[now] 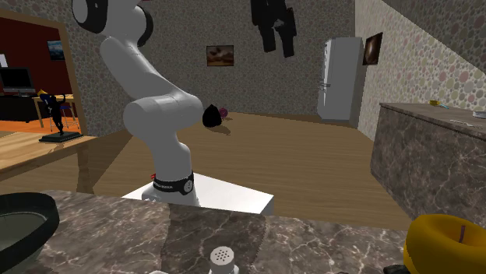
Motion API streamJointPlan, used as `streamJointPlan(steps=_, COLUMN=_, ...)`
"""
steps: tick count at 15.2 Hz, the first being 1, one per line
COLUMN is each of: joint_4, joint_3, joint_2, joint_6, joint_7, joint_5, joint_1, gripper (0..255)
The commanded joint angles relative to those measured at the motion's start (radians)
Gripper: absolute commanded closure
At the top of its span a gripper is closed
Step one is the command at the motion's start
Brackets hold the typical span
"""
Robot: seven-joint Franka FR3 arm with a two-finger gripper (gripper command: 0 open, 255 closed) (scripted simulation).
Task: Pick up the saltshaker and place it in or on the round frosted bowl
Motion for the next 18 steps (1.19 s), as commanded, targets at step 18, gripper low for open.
streamJointPlan(steps=18, joint_4=-0.186, joint_3=-0.316, joint_2=0.211, joint_6=0.29, joint_7=-0.245, joint_5=-0.125, joint_1=-0.114, gripper=0)
